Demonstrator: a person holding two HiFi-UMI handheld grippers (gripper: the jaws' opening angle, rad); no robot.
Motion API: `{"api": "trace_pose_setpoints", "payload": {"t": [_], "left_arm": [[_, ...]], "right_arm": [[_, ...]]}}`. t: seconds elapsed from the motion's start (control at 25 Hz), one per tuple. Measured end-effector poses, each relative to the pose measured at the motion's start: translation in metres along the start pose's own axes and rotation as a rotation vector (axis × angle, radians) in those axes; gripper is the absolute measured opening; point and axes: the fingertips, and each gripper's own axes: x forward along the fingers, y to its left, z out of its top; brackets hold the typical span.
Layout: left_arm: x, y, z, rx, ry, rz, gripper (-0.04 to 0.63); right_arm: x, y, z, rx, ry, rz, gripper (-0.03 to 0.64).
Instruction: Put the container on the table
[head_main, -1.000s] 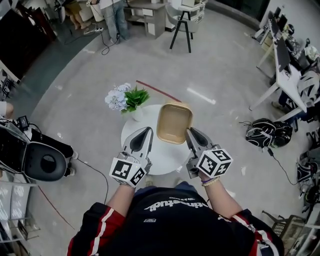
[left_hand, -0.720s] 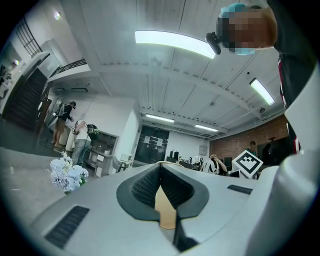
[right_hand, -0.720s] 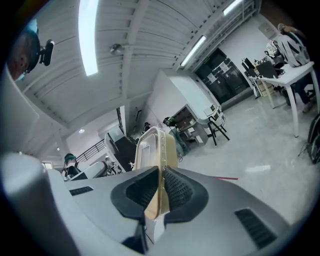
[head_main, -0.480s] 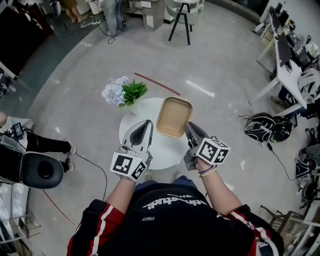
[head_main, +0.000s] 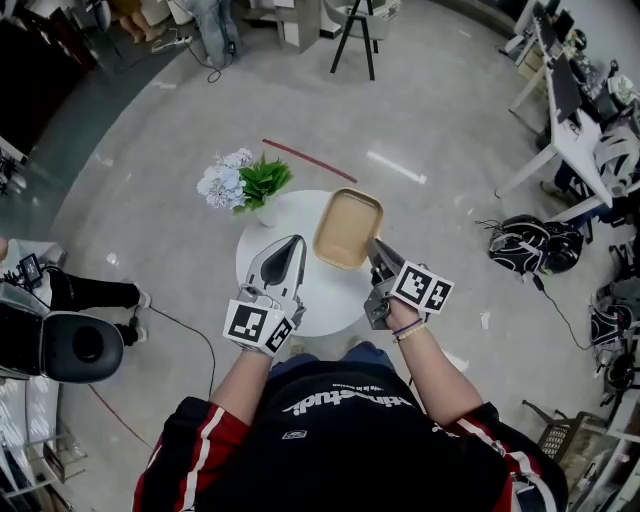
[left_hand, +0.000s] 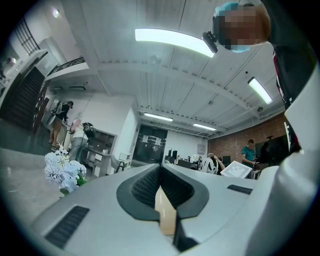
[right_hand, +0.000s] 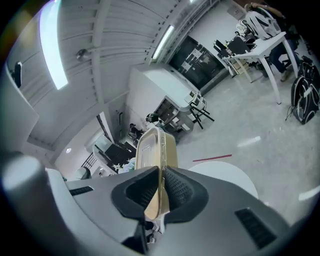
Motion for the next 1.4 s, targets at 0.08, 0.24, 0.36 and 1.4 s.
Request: {"api": "trace_pose_setpoints", "payload": {"t": [0.08, 0.24, 0.36, 1.4], "left_arm": [[0.002, 0.001, -0.003, 0.006, -0.001, -0.003, 0.025], [0.009, 0.007, -0.014, 0.005, 0.007, -0.019, 0.025], [0.015, 0.012, -0.023, -0.01, 0.007, -0.039, 0.025], [0.053, 0.044, -0.093, -0.051, 0.097, -0.157, 0.023]], "right_arm": [[0.005, -0.007, -0.002, 0.028, 0.002, -0.007, 0.055], [0.019, -0.022, -0.008, 0.092, 0.013, -0.016, 0.055], [0.03, -0.035, -0.016, 0.144, 0.023, -0.032, 0.055], [0.096, -0.161, -0.08, 0.387, -0.031, -0.226, 0.055]]}}
